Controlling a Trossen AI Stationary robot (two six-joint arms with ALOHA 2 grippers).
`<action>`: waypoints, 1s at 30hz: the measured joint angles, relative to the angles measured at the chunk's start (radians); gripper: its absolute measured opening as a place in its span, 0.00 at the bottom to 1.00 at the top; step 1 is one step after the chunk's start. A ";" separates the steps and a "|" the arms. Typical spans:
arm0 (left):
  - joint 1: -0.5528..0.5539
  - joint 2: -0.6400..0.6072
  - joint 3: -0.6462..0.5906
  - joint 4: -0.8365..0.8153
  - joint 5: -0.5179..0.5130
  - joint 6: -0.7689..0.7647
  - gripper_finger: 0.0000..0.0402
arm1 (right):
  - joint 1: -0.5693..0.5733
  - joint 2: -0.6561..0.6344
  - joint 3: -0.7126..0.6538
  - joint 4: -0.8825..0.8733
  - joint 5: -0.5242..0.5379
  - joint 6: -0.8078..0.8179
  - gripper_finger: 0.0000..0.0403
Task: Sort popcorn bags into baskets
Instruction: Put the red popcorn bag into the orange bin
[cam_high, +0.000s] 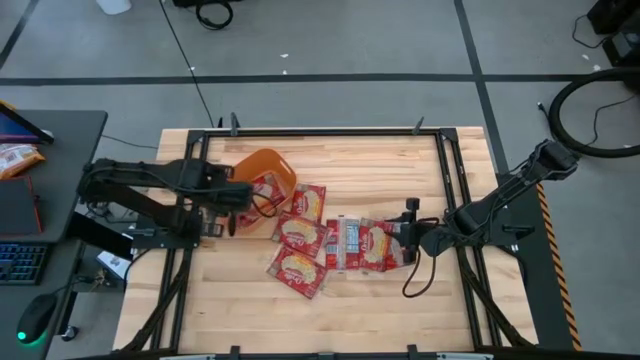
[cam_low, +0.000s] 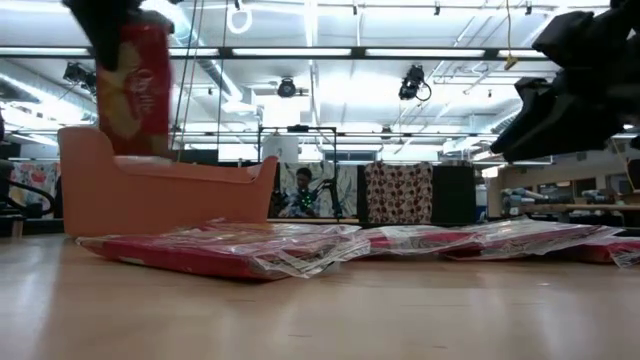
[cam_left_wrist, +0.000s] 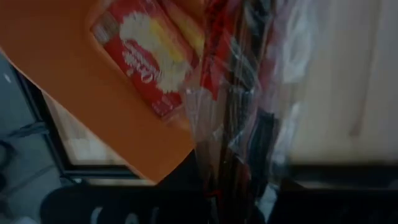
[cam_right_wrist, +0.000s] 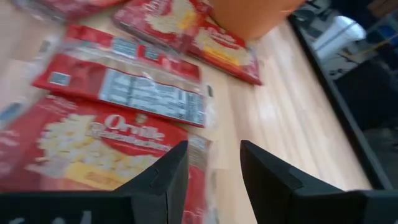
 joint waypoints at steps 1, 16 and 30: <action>0.013 -0.013 -0.020 -0.002 -0.001 0.052 0.08 | 0.000 0.000 -0.001 0.000 0.014 -0.004 0.37; 0.191 0.048 -0.124 0.040 0.145 0.380 0.08 | -0.131 0.000 -0.001 0.269 -0.179 -0.225 0.35; 0.336 0.202 -0.124 0.034 0.114 0.775 0.09 | -0.231 0.011 -0.001 0.472 -0.333 -0.174 0.34</action>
